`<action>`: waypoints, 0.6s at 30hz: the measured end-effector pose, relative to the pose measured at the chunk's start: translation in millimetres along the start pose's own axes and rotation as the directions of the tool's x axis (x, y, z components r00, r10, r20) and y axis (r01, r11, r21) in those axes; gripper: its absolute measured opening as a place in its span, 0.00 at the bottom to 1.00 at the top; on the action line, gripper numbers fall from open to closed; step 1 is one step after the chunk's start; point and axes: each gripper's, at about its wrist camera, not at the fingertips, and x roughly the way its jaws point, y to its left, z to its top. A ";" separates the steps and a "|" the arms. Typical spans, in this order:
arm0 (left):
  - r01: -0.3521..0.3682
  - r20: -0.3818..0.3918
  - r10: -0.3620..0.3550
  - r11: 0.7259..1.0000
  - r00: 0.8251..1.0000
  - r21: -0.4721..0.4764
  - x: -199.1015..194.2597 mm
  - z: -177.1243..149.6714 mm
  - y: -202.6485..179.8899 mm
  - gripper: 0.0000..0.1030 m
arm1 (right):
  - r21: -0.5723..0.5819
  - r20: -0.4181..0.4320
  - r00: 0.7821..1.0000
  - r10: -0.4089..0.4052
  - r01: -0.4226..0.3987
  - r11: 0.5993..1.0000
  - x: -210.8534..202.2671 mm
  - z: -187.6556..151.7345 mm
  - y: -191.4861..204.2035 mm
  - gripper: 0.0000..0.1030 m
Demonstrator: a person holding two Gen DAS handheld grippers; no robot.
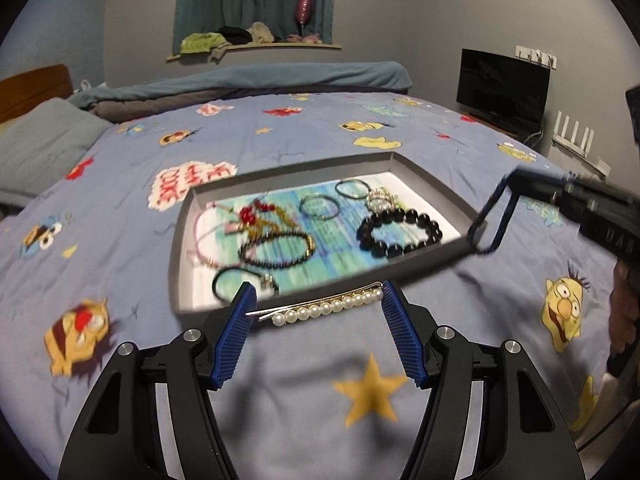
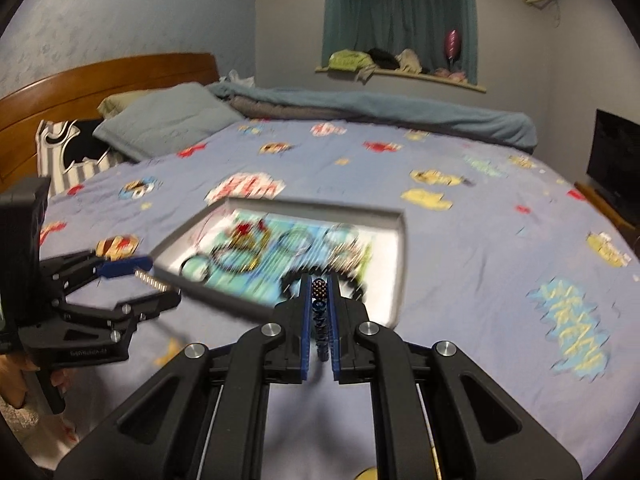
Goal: Organize jewelry
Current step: 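Carry the pearl hair pin and blue beaded bracelet into the gray box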
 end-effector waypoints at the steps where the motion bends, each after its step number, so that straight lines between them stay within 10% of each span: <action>1: 0.003 -0.001 -0.003 1.000 1.000 0.002 2.4 4.9 -0.2 0.64 | 0.006 0.012 1.000 -0.007 0.007 1.000 0.5 5.8 -3.5 0.07; 18: 0.077 -0.169 -0.073 0.997 0.983 0.017 78.7 28.7 -6.6 0.64 | 0.074 -0.061 0.998 -0.033 0.037 0.997 104.1 31.7 -40.0 0.07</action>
